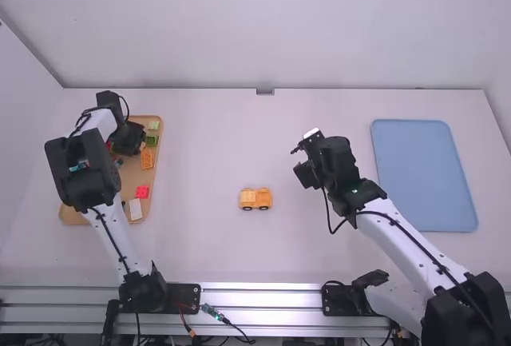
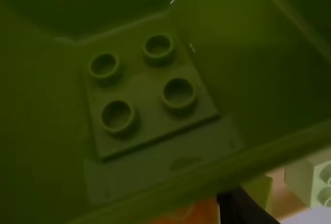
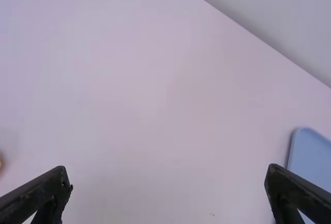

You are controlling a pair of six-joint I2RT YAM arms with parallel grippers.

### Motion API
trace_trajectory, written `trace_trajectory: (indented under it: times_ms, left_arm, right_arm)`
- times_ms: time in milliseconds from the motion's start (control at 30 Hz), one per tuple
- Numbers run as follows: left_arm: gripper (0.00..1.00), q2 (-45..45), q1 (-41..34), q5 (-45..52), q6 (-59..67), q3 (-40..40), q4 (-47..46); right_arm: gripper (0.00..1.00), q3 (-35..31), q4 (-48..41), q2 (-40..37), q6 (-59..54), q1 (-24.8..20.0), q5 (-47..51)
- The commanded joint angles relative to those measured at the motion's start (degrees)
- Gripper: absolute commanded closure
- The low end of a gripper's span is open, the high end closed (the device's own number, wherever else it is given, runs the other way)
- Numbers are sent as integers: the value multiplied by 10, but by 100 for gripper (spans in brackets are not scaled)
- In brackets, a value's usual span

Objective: Assemble lego blocks to make yellow taxi

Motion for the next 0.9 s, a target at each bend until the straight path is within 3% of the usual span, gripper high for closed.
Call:
trace_trajectory:
  times_ms: [0,167,333,567,867]
  left_arm:
    - [77,5,-3,5,1,-3,-6]
    - [78,3,2,23,1,-3,-1]
    - [98,3,18,59,2,24,-23]
    - [98,0,29,66,58,90,-95]
    - [99,-75,20,126,133,55,-75]
  right_arm:
    - [1,-1,1,3,3,0,-2]
    - [1,-1,4,3,4,0,-3]
    - [1,-1,12,3,4,1,-3]
    - [1,-1,25,3,4,0,-89]
    - [1,-1,122,29,96,-22,-205]
